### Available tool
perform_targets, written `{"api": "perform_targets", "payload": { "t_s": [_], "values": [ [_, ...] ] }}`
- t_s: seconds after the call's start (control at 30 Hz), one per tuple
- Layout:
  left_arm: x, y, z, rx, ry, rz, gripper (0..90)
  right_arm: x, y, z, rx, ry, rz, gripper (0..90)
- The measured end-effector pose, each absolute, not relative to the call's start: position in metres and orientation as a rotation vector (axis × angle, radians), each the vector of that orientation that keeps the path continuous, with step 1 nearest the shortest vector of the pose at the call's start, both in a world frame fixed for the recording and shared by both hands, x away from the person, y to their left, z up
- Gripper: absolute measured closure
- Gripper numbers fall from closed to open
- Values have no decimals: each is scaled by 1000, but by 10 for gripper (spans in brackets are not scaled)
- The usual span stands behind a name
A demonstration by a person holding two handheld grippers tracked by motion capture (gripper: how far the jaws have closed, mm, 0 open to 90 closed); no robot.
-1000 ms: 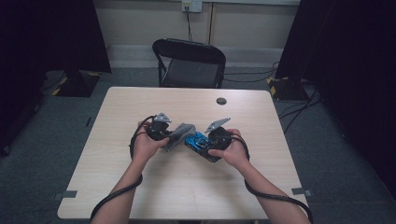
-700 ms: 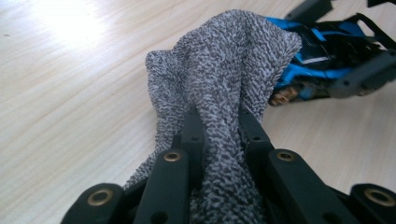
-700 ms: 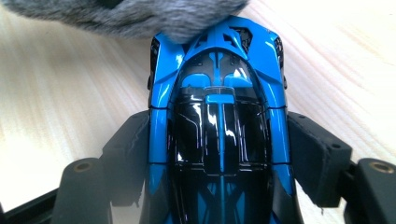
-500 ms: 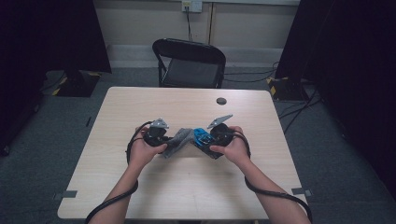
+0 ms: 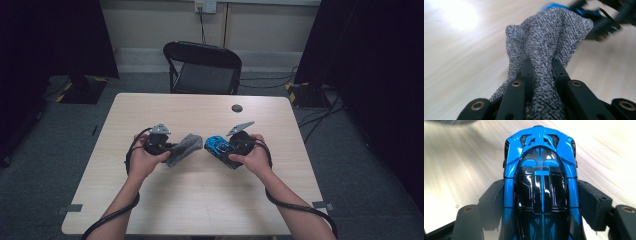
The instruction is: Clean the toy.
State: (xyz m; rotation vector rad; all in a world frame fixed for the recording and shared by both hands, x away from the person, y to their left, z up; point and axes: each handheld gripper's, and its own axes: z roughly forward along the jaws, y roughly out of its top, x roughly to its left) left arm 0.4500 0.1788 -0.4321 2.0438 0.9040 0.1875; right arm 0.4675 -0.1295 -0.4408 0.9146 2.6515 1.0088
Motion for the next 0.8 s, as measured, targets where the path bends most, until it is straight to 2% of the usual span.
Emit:
{"api": "perform_targets", "payload": {
  "t_s": [0.37,0.8],
  "values": [
    [476,168,-427,2053,964,280,766,452,-117,-439,827,2690,1031,289],
    [481,137,-446,2095,927,190,765,449,-115,-436,791,2683,1040,289]
  ]
}}
